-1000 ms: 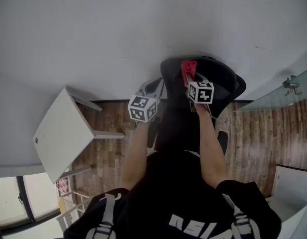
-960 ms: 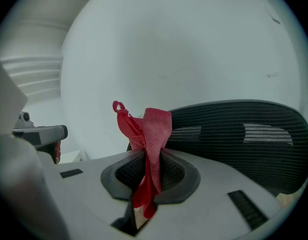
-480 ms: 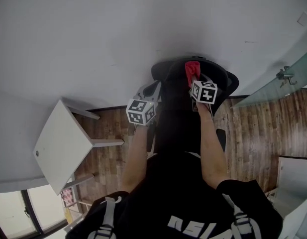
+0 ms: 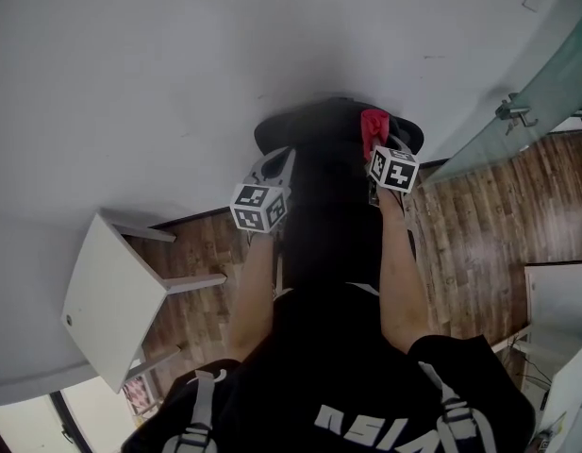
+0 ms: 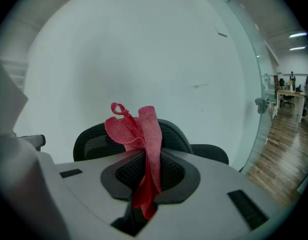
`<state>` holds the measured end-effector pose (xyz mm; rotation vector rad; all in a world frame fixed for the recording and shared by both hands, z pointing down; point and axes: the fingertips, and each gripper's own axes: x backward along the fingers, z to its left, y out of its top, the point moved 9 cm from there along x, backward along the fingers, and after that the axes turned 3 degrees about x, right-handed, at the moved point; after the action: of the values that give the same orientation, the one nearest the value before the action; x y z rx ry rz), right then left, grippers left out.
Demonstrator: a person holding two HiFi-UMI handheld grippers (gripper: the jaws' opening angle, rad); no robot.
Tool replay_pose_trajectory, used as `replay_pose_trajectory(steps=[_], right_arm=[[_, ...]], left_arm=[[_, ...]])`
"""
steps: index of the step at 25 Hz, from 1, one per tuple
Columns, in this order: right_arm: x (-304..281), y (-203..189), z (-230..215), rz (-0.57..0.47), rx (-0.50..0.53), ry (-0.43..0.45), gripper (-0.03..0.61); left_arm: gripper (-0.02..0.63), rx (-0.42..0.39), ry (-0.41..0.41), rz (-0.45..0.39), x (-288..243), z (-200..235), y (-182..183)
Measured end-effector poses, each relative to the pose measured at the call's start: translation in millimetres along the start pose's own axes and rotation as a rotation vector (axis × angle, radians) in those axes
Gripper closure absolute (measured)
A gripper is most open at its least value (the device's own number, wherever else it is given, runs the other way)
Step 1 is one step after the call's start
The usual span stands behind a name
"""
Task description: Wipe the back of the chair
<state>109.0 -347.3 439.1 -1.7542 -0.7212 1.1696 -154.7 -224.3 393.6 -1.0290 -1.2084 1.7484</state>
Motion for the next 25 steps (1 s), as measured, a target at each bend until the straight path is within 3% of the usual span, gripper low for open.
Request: replay_pose_trajectory(steps=[12, 18, 25], right_arm=[[43, -6, -43, -0.03, -0.043, -0.067, 0.508], [54, -7, -43, -0.04, -0.06, -0.085, 0.509], [58, -11, -32, -0.041, -0.058, -0.061, 0.509]], left_arm=[[0.589, 0.044, -0.075, -0.011, -17, -33, -5], [0.589, 0.01, -0.063, 0.02, -11, -36, -8], [0.589, 0.022, -0.056, 0.022, -1, -30, -9]])
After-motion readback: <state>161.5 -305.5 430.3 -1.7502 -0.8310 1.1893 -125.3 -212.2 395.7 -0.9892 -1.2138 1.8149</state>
